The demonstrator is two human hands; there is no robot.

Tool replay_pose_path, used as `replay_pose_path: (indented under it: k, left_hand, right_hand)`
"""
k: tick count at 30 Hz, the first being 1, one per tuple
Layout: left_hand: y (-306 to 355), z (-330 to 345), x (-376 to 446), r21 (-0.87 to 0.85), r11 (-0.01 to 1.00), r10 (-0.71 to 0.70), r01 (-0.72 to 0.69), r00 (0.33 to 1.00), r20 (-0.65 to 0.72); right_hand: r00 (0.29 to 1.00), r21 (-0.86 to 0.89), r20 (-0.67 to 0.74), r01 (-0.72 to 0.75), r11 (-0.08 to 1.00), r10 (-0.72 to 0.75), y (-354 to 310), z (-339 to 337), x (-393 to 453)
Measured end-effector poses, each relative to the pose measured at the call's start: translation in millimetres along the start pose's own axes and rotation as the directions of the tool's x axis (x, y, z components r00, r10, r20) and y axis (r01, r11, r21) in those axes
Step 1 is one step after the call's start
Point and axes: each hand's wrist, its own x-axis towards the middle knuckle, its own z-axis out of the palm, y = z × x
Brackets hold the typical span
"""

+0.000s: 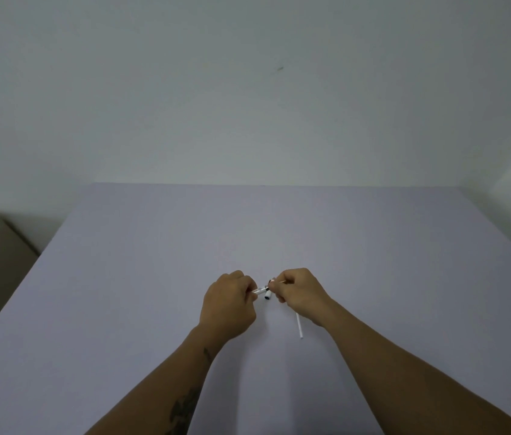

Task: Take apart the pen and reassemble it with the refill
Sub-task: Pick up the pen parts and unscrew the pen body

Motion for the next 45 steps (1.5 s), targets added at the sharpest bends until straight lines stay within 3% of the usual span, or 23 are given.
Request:
replay_pose_path:
  k: [8, 16, 29, 36, 45]
  left_hand:
    - [-0.5, -2.7, -1.7, 0.005, 1.0, 0.023, -0.023, 1.0, 0.007]
    - [-2.0, -2.9, -3.2, 0.013, 0.999, 0.036, -0.036, 0.999, 0.016]
    - [-2.9, -5.9, -2.6, 0.016, 0.999, 0.033, -0.033, 0.999, 0.008]
    - [-0.5, -3.3, -0.9, 0.006, 1.0, 0.016, -0.016, 1.0, 0.019]
    - [-2.3, -4.5, 1.4, 0.011, 1.0, 0.016, -0.017, 1.0, 0.017]
  right_hand:
    - [0.999, 0.134, 0.043, -0.027, 0.991, 0.022, 1.5, -1.0, -4.1]
    - [0.999, 0.055, -0.045, -0.013, 0.998, 0.016, 2.3, 4.6, -6.1]
    - [0.996, 0.057, 0.007, -0.088, 0.994, 0.088, 0.5, 3.5, -3.9]
    - [0.999, 0.043, -0.048, -0.017, 0.999, 0.019, -0.6, 4.7, -1.9]
    - [0.995, 0.12, 0.003, -0.103, 0.987, 0.103, -0.9, 3.8, -1.6]
